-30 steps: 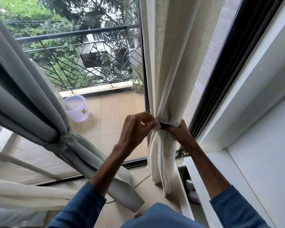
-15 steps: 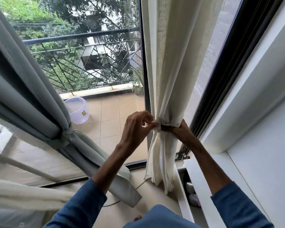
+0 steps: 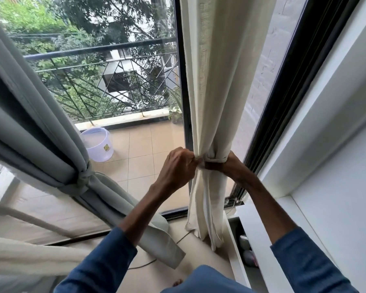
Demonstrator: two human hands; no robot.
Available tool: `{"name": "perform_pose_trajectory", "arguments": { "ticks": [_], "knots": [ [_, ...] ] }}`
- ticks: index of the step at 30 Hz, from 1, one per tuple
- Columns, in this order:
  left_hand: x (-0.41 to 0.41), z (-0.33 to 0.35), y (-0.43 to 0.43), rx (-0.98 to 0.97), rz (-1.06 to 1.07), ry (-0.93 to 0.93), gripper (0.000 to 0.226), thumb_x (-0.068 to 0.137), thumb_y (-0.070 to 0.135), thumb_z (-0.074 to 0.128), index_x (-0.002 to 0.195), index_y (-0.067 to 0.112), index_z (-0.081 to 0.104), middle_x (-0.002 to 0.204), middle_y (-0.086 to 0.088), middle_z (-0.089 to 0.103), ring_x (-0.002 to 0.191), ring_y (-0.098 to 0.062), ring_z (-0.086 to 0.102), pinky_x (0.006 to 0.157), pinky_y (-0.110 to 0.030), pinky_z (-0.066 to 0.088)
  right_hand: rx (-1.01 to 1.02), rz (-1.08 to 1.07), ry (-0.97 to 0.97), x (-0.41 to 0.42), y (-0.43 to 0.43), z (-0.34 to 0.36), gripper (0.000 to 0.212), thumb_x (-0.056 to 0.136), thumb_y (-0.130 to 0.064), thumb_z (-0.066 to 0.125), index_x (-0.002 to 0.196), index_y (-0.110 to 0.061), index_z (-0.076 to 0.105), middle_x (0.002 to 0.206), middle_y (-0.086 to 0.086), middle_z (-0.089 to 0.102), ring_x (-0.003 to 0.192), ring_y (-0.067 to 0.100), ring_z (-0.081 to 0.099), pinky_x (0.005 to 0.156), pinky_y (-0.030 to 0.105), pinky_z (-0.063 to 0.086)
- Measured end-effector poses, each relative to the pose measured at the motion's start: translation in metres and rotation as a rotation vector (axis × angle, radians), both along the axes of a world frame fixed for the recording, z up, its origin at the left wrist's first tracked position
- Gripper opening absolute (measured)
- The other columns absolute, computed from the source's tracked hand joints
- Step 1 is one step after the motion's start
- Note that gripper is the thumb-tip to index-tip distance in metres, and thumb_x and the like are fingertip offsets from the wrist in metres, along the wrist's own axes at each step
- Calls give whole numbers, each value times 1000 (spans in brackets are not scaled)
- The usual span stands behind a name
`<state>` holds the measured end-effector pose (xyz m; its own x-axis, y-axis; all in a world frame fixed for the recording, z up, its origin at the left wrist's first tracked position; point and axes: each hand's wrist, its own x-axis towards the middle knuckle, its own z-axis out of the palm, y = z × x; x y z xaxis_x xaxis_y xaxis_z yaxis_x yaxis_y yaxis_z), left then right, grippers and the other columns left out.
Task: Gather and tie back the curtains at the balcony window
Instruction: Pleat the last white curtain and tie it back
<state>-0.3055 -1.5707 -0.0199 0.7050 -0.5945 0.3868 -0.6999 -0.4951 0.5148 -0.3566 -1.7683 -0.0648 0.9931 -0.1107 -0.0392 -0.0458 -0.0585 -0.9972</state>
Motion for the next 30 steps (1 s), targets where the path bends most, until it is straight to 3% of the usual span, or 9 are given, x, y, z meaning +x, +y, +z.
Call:
{"name": "perform_pose_trajectory", "arguments": {
  "ticks": [7, 12, 15, 17, 19, 21, 23, 27, 30],
  "knots": [
    [5, -8, -5, -4, 75, -9, 52, 88, 13, 69, 52, 14, 31, 51, 1, 32, 54, -26, 32, 56, -28, 25, -105, -19, -34, -2, -2, 2, 44, 73, -10, 90, 113, -6, 71, 102, 0, 78, 96, 15, 74, 81, 29, 59],
    [12, -7, -7, -24, 58, -19, 43, 94, 23, 66, 58, 14, 45, 54, -3, 47, 54, -24, 38, 55, -33, 35, -130, -94, -90, -4, -6, -2, 58, 68, -12, 94, 119, -17, 65, 116, 3, 74, 114, 22, 68, 95, 41, 58],
    [14, -5, -5, -38, -66, 26, 22, 95, 34, 67, 101, 13, 65, 86, 2, 66, 73, -14, 54, 71, -25, 42, -170, -118, -93, -4, -12, -5, 58, 66, -19, 96, 112, -25, 61, 118, -2, 70, 116, 16, 66, 96, 40, 57],
    [19, -3, -4, -27, -82, 97, 55, 90, 44, 70, 132, 11, 55, 116, -1, 68, 94, -13, 62, 82, -20, 46, -161, -135, -74, -4, -15, -5, 58, 66, -17, 96, 107, -30, 56, 119, 3, 68, 117, 16, 64, 94, 39, 58],
    [23, -2, -4, -19, -79, 103, 74, 86, 48, 73, 143, 11, 44, 131, -3, 63, 109, -13, 60, 92, -22, 48, -164, -139, -61, -3, -17, -3, 67, 69, -13, 94, 122, -24, 54, 126, 2, 67, 120, 8, 62, 88, 28, 54],
    [24, 1, -4, -20, -104, 76, 75, 84, 46, 76, 142, 11, 44, 131, -3, 60, 108, -9, 54, 91, -19, 44, -159, -150, -61, -2, -19, -2, 80, 72, -9, 91, 137, -22, 47, 135, -2, 63, 126, 4, 57, 91, 25, 48],
    [22, 6, -6, -43, -154, 52, 65, 84, 39, 79, 135, 8, 52, 122, -5, 61, 99, -5, 49, 85, -17, 43, -154, -166, -73, -1, -23, -3, 82, 75, -5, 88, 140, -27, 43, 141, -4, 57, 134, 10, 51, 99, 34, 48],
    [21, 8, -9, -108, -200, 145, 55, 85, 23, 78, 130, 5, 54, 118, -9, 63, 102, -21, 64, 82, -34, 60, -73, -209, -143, 0, -24, -1, 68, 83, 6, 77, 138, -17, 44, 138, 3, 57, 134, 20, 53, 107, 39, 48],
    [16, 2, -15, -93, -231, 226, 42, 89, 12, 72, 126, 4, 55, 115, -11, 65, 101, -25, 67, 82, -43, 61, 25, -162, -164, 2, -21, 1, 56, 86, 10, 71, 135, -7, 50, 123, 4, 69, 121, 17, 63, 100, 35, 52]
  ]
}}
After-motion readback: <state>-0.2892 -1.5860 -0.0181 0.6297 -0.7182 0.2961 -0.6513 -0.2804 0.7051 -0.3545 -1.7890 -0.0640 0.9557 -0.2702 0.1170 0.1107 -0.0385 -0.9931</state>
